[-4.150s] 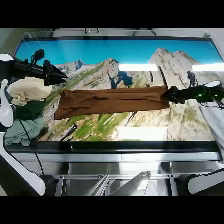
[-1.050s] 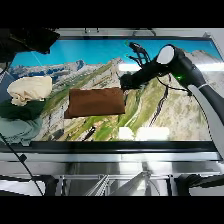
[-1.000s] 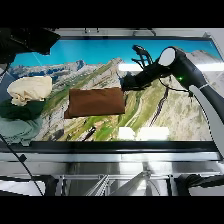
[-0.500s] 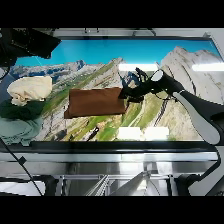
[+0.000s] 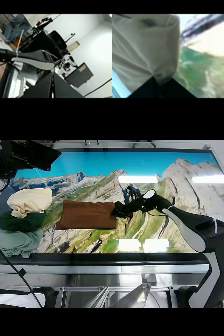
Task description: Fold the shirts.
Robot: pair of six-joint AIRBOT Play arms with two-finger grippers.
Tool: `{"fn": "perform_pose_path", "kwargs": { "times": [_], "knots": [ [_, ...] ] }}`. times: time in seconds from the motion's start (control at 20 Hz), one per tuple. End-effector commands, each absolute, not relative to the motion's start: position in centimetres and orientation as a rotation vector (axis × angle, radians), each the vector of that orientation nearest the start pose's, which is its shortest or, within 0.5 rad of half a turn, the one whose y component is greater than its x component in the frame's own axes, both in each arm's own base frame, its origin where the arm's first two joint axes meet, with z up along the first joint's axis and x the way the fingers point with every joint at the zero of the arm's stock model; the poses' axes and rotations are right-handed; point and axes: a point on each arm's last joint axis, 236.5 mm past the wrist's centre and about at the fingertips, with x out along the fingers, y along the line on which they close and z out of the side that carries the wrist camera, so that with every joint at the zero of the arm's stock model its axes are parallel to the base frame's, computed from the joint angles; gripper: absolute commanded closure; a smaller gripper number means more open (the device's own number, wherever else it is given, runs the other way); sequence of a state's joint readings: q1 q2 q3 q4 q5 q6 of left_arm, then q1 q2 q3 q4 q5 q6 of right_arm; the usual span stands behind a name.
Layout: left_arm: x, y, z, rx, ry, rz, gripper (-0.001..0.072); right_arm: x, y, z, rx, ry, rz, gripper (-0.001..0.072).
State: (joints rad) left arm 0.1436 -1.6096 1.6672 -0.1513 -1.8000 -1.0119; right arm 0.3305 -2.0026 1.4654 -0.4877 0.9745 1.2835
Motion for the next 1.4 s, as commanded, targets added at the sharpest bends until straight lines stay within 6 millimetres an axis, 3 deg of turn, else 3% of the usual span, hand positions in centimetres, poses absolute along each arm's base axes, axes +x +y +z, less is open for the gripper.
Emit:
{"fn": "perform_pose_path", "kwargs": {
  "times": [0.0,0.15,0.25,0.4,0.5,0.7,0.8,0.9,1.05,1.25,1.35],
  "knots": [
    [37.4,-17.6,29.4,-0.799,0.674,-1.597,0.0707,43.6,35.6,-8.3,0.808,1.34,0.805,0.0688],
    [37.3,-17.6,29.4,-0.797,0.677,-1.601,0.0707,44.2,36.7,-5.2,0.9,1.274,0.879,0.069],
    [37.3,-17.6,29.4,-0.798,0.677,-1.601,0.0707,44.7,36.4,-2.7,0.926,1.226,0.918,0.0691],
    [37.3,-17.6,29.4,-0.797,0.677,-1.602,0.0707,46.4,32.9,3.3,0.926,1.108,0.959,0.0692],
    [37.1,-17.6,29.4,-0.794,0.68,-1.61,0.0707,47.8,29.0,8.8,0.922,0.985,0.962,0.0692],
    [36.5,-17.6,29.3,-0.785,0.691,-1.629,0.0707,50.0,18.1,19.3,0.925,0.705,0.852,0.0692],
    [36.2,-17.5,29.3,-0.779,0.697,-1.642,0.0707,50.2,11.7,23.2,0.921,0.577,0.763,0.0692],
    [36.2,-17.5,29.3,-0.778,0.698,-1.643,0.0707,50.1,5.5,25.6,0.937,0.481,0.659,0.0691],
    [36.2,-17.5,29.3,-0.778,0.698,-1.643,0.0707,49.8,-3.6,26.6,0.977,0.38,0.491,0.0691],
    [36.2,-17.5,29.3,-0.778,0.698,-1.643,0.0707,48.5,-14.8,25.5,1.007,0.28,0.262,0.0691],
    [36.2,-17.5,29.3,-0.778,0.699,-1.643,0.0707,47.5,-19.5,24.8,1.023,0.237,0.163,0.0691]
  ]
}}
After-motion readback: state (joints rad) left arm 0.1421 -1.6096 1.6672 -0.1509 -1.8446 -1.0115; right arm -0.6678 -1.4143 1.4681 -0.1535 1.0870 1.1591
